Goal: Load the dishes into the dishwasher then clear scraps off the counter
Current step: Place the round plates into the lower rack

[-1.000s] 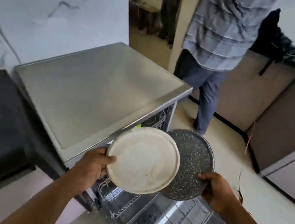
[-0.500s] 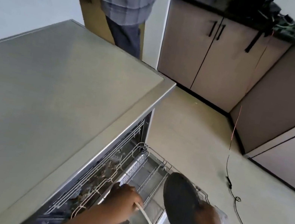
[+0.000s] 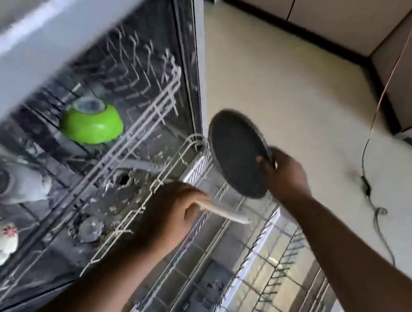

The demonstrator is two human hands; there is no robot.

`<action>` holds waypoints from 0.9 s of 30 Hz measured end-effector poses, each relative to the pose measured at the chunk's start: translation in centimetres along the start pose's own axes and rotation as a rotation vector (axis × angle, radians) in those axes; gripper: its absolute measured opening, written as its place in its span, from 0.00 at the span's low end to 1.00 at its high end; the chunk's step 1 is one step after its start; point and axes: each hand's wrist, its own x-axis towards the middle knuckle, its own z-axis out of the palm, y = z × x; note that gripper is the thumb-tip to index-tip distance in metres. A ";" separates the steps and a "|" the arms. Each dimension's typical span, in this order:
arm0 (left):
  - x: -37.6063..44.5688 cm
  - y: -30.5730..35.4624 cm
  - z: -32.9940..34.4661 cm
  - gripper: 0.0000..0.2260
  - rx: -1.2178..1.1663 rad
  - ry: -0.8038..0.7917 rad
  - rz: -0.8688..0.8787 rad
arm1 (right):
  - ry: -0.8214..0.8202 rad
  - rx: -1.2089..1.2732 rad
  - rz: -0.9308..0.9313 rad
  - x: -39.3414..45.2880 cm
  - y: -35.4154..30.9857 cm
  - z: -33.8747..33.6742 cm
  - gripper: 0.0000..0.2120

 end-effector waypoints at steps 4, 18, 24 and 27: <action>0.1 -1.5 2.1 0.11 -0.021 0.052 0.092 | -0.004 -0.063 -0.138 2.8 0.6 3.1 0.13; 0.9 -3.9 4.2 0.09 -0.072 0.123 0.172 | 0.001 -0.222 -0.260 5.4 1.8 7.7 0.15; 1.0 -4.6 4.1 0.09 -0.071 0.110 0.148 | 0.041 -0.258 -0.249 5.4 2.1 7.7 0.14; 1.0 -4.7 4.1 0.09 -0.051 0.110 0.144 | 0.034 -0.333 -0.367 4.6 2.3 7.4 0.14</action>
